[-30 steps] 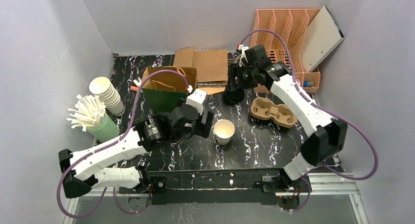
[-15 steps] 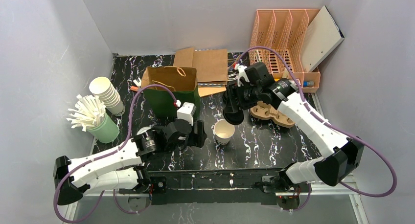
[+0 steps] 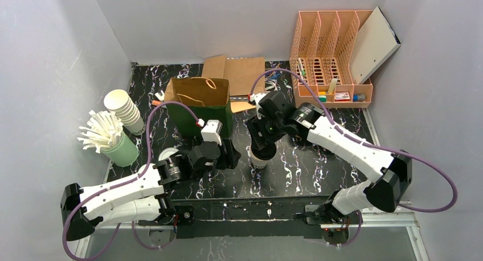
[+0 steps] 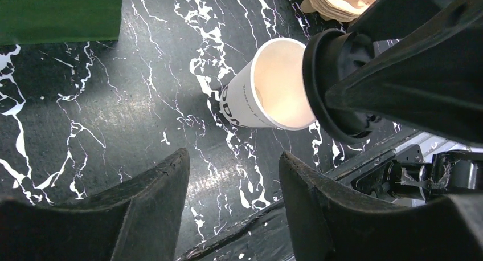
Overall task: Pack the takeout coffee
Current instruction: Close the cup lid on the coffee cup.
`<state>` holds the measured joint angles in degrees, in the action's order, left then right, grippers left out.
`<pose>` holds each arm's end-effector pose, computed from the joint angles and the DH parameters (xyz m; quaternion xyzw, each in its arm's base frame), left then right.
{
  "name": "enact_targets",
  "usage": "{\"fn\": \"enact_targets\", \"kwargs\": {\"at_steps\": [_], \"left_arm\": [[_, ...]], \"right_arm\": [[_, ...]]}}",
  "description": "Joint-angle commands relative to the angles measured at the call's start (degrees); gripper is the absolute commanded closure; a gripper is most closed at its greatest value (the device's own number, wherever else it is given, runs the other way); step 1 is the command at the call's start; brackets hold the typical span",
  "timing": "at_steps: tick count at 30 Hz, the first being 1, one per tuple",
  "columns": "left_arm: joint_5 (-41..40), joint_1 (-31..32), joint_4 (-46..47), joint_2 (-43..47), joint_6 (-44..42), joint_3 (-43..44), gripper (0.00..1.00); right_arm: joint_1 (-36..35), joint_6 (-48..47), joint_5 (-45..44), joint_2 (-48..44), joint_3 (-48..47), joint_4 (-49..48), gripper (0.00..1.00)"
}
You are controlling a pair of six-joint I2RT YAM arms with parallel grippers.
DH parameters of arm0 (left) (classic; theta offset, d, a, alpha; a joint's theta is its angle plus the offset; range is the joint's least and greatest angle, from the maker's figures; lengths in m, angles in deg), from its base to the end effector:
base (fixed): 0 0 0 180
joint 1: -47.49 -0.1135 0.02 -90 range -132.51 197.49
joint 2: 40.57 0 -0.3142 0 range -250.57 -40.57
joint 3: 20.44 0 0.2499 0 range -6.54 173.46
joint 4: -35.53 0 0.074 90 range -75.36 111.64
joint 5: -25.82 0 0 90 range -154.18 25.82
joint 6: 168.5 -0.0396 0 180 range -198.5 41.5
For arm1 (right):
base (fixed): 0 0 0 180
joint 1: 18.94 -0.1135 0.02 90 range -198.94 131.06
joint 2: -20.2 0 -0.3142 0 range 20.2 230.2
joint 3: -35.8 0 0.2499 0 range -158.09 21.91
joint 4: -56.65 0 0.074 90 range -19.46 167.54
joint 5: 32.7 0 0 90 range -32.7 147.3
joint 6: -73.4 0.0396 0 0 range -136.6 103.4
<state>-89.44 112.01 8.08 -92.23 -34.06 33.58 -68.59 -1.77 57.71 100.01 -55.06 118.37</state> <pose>0.0902 -0.1500 0.3237 0.0280 0.8312 -0.3190 0.4544 0.1822 0.2149 0.3828 -0.2829 0.8982 0.1824 0.2828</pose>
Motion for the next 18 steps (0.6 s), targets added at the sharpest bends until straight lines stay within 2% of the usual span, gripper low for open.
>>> {"fn": "enact_targets", "kwargs": {"at_steps": [1, 6, 18], "left_arm": [[-4.6, 0.2, 0.1, 0.8, 2.1, -0.2, 0.45], [-4.2, 0.1, 0.4, 0.4, 3.1, -0.9, 0.45], [-3.4, 0.0, -0.4, -0.3, 3.2, -1.7, 0.47]], "right_arm": [[-2.6, 0.3, -7.1, 2.0, -0.1, -0.8, 0.41], [-4.2, 0.1, -10.2, 3.7, -0.5, -0.5, 0.41], [-4.9, -0.2, -11.3, 6.9, 0.3, -3.4, 0.41]]}}
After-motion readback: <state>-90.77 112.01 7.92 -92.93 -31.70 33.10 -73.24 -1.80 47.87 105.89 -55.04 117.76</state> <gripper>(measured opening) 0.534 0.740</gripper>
